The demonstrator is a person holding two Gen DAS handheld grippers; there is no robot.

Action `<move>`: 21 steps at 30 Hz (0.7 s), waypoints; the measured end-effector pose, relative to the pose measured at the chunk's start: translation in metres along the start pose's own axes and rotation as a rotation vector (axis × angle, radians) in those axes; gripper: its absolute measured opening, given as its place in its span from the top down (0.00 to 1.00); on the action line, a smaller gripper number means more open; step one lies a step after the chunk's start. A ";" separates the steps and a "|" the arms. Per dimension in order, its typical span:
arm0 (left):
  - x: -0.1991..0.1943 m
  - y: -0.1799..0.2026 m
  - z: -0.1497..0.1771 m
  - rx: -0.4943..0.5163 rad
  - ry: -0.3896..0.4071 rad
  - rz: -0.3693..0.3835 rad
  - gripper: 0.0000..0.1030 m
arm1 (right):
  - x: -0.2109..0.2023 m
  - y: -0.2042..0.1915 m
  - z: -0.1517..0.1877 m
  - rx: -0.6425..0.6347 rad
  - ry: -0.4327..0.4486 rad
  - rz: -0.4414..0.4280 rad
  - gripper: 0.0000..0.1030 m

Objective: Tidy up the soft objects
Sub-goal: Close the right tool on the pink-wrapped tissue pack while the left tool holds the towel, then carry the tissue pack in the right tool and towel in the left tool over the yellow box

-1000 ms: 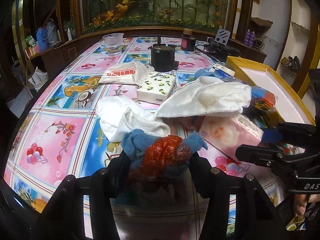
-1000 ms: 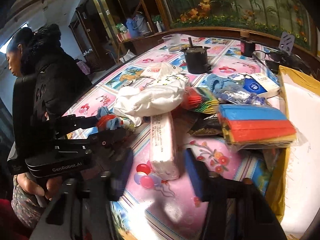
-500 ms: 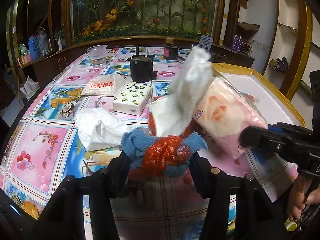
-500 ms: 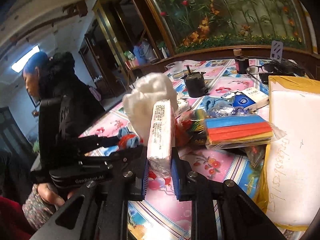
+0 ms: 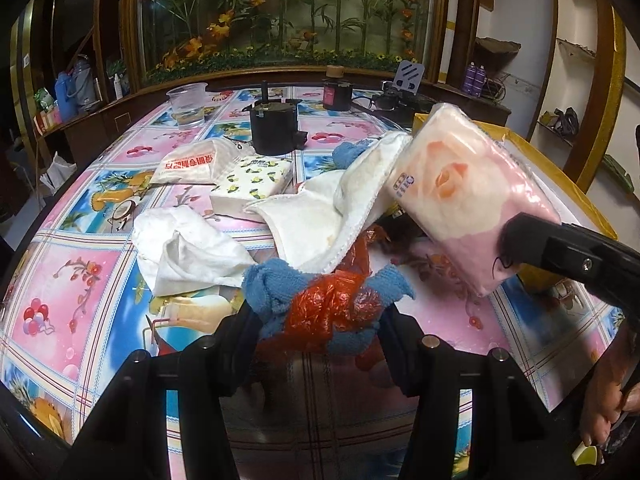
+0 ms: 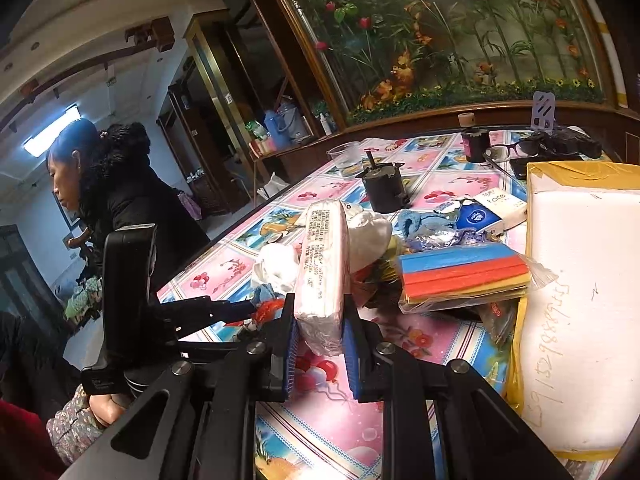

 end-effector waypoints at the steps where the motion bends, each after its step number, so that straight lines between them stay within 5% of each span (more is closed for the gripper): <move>1: -0.001 0.000 0.000 0.001 0.008 -0.008 0.48 | 0.000 0.001 0.000 -0.001 0.001 -0.001 0.79; 21: -0.015 -0.004 -0.003 0.001 0.088 -0.100 0.47 | -0.003 0.011 -0.004 0.000 0.040 0.096 0.79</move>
Point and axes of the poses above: each gripper's, at about its wrist camera, not at the fingertips, and x roughly the way its jaws point, y to its right, z to its underside, the point moved 9 cm from there along x, roughly the way its jaws point, and after that the axes turned 2 degrees about -z, right-handed, at the moved point
